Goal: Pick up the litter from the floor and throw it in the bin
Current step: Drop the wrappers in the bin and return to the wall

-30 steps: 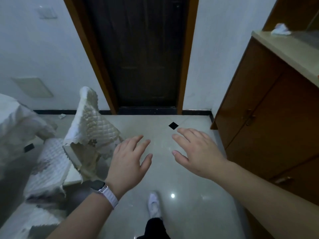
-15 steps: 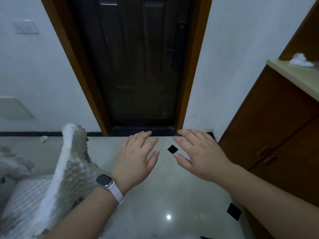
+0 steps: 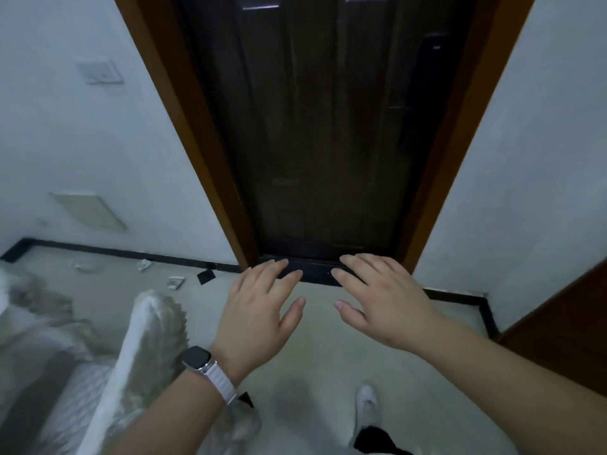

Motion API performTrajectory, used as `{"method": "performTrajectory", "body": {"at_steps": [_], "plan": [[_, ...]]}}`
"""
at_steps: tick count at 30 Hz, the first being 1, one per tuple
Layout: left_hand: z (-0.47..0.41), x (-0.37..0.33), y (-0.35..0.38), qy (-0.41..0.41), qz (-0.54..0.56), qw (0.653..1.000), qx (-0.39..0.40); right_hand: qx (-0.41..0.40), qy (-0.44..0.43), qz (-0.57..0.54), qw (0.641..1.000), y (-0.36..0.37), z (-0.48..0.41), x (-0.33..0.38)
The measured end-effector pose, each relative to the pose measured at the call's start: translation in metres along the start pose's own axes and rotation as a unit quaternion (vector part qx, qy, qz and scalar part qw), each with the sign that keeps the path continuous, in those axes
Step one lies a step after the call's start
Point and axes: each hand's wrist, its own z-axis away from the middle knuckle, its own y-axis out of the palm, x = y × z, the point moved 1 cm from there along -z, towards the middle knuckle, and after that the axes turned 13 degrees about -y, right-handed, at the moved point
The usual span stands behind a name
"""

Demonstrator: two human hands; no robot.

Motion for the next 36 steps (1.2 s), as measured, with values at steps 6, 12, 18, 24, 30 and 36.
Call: {"method": "performTrajectory", "body": {"at_steps": [6, 12, 18, 24, 30, 36], "plan": [[-0.099, 0.009, 0.019, -0.046, -0.036, 0.998, 0.005, -0.005, -0.055, -0.082, 0.995, 0.017, -0.099, -0.085], [-0.156, 0.039, 0.019, -0.102, -0.062, 0.992, -0.031, 0.005, -0.153, -0.105, 0.983, 0.048, -0.195, -0.133], [-0.173, 0.126, 0.023, -0.217, -0.076, 0.972, -0.055, 0.001, -0.228, -0.118, 0.967, 0.079, -0.294, -0.112], [-0.21, 0.232, 0.045, -0.283, -0.054, 0.953, -0.098, 0.002, -0.274, -0.1, 0.956, 0.104, -0.399, -0.089], [-0.266, 0.325, 0.037, -0.304, -0.052, 0.944, -0.118, -0.019, -0.291, -0.06, 0.955, 0.106, -0.513, -0.067], [-0.276, 0.396, 0.021, -0.357, -0.042, 0.922, -0.147, -0.022, -0.328, -0.091, 0.94, 0.129, -0.596, -0.027]]}}
